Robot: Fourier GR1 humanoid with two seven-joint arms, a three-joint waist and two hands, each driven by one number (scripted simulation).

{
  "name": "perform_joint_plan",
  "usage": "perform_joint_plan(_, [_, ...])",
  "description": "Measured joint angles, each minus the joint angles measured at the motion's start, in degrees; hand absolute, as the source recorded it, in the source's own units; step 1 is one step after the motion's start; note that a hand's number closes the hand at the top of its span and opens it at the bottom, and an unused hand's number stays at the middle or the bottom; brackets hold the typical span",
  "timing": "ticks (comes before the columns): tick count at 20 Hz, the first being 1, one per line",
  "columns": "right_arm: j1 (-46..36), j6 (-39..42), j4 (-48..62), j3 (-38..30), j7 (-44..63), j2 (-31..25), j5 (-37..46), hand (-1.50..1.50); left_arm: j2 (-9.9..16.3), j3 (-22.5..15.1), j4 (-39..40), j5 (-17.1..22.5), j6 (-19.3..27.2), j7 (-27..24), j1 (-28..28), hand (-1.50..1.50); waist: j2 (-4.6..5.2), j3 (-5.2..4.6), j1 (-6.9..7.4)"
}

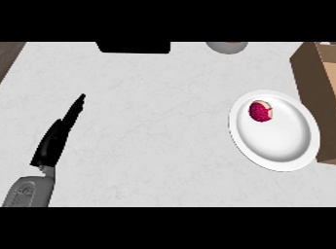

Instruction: Pick the tomato from the plate and place it in the cardboard box

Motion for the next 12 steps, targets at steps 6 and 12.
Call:
perform_joint_plan(6, [3.77, 1.24, 4.52, -2.50, -5.03, -3.90, -2.72, -1.50, -0.45, -0.31, -0.44, -0.16, 0.10, 0.14, -0.03, 0.00, 0.09, 0.09, 0.17])
perform_joint_plan(12, [7.76, 2.25, 6.96, -2.90, -8.66, -6.15, -3.29, -1.50, -0.50, -0.06, -0.04, -0.04, 0.07, 0.10, -0.49, 0.00, 0.23, 0.21, 0.30])
